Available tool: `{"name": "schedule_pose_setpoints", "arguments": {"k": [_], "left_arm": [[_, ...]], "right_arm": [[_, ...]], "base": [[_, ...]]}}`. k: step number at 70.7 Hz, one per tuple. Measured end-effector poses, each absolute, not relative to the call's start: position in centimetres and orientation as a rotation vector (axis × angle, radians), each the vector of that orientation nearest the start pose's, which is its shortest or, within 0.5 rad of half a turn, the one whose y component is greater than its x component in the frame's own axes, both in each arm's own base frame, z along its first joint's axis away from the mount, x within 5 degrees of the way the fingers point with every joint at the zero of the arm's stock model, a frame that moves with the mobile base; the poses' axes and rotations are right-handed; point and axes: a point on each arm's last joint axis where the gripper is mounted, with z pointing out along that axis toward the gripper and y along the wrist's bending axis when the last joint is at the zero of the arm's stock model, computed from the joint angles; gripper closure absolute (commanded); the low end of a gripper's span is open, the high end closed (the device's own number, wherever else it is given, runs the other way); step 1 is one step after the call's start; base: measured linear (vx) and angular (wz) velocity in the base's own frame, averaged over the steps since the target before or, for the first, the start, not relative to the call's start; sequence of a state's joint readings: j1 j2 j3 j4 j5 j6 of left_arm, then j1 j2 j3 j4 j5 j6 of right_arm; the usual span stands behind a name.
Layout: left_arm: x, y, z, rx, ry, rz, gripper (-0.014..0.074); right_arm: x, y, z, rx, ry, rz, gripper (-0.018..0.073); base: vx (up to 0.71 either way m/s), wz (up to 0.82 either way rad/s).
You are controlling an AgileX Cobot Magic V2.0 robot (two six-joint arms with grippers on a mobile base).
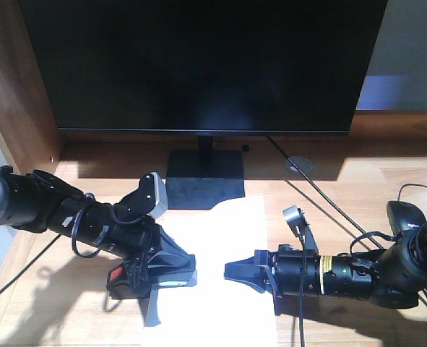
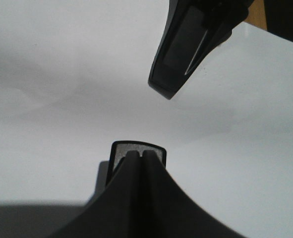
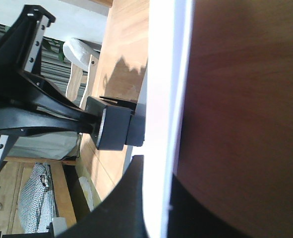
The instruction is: Grab stapler and paper to desk for stapling
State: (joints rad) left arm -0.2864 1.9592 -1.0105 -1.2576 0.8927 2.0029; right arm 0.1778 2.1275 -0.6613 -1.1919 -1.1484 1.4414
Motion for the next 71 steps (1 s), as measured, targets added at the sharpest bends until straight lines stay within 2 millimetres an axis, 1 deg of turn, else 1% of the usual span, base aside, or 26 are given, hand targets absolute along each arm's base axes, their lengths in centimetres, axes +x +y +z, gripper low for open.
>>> {"name": "schedule_pose_setpoints", "arguments": {"k": [10,38,46,51,59,69,71], "left_arm": [[31.0,-16.3,13.1,1.509,1.906,-0.933,0.0603],[31.1,-16.3,13.1,1.509,1.905,-0.933,0.0603],[31.1,-16.2,13.6,1.512,1.896,-0.913,0.0603],[31.0,-16.2,14.1,1.522,1.891,-0.877,0.0603],[30.8,-15.9,15.7,1.553,1.862,-0.791,0.0603],[30.2,-15.5,18.9,1.541,1.809,-0.709,0.0603],[30.0,-15.4,19.9,1.53,1.795,-0.695,0.0603]], "right_arm": [[27.1,12.7,7.0,-0.053,2.326,1.566,0.056],[27.1,12.7,7.0,-0.053,2.326,1.566,0.056],[27.1,12.7,7.0,-0.053,2.326,1.566,0.056],[27.1,12.7,7.0,-0.053,2.326,1.566,0.056],[27.1,12.7,7.0,-0.053,2.326,1.566,0.056],[27.1,12.7,7.0,-0.053,2.326,1.566,0.056],[27.1,12.7,7.0,-0.053,2.326,1.566,0.056]], "base": [[0.0,0.0],[0.0,0.0],[0.0,0.0],[0.0,0.0],[0.0,0.0],[0.0,0.0],[0.0,0.0]]}}
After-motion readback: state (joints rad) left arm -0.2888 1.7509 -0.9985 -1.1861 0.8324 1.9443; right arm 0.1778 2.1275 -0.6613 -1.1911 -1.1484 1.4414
